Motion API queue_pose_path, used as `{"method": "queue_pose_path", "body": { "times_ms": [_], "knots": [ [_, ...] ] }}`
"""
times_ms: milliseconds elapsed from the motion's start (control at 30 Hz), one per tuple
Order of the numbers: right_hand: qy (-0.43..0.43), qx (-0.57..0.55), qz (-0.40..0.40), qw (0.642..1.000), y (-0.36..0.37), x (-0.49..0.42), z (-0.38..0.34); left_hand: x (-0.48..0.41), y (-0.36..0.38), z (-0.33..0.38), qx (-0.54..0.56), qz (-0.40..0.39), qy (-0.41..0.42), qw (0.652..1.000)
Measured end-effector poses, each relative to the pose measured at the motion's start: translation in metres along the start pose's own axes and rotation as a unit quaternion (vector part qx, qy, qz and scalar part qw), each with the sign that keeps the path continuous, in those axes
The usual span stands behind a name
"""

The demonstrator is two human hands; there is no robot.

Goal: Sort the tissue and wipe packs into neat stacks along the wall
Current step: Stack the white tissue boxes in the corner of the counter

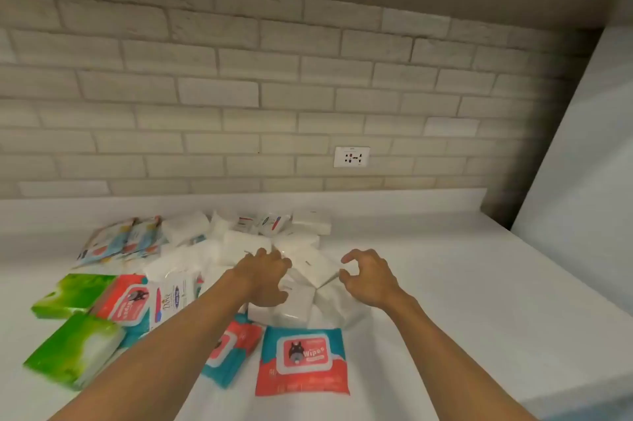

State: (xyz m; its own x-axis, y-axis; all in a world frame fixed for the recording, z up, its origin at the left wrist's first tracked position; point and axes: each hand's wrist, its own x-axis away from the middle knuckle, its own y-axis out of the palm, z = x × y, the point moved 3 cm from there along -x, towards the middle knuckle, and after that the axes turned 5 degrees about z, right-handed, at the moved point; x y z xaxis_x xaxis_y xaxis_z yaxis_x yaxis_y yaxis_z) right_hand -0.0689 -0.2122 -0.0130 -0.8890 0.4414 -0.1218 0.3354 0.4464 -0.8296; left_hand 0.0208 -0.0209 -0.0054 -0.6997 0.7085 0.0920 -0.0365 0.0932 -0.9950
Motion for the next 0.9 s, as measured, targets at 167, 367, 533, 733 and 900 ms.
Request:
{"method": "queue_pose_path", "body": {
  "times_ms": [167, 367, 533, 733, 900],
  "knots": [
    [0.053, 0.025, -0.035, 0.998, 0.013, 0.003, 0.011, -0.007, 0.013, 0.01, -0.014, -0.043, -0.01, 0.999],
    [0.233, -0.033, -0.021, 0.972, 0.035, 0.003, 0.04, -0.021, 0.027, 0.013, 0.002, -0.062, -0.02, 0.998],
    [0.354, -0.135, -0.034, 0.925, 0.056, 0.006, 0.061, -0.034, 0.041, 0.009, 0.028, -0.098, -0.044, 0.994],
    [0.384, -0.209, -0.028, 0.899, 0.065, -0.005, 0.064, -0.045, 0.05, 0.008, 0.027, -0.153, -0.042, 0.987],
    [0.38, -0.174, -0.026, 0.908, 0.072, -0.016, 0.061, -0.055, 0.045, 0.007, 0.001, -0.165, -0.045, 0.985]
  ]
}}
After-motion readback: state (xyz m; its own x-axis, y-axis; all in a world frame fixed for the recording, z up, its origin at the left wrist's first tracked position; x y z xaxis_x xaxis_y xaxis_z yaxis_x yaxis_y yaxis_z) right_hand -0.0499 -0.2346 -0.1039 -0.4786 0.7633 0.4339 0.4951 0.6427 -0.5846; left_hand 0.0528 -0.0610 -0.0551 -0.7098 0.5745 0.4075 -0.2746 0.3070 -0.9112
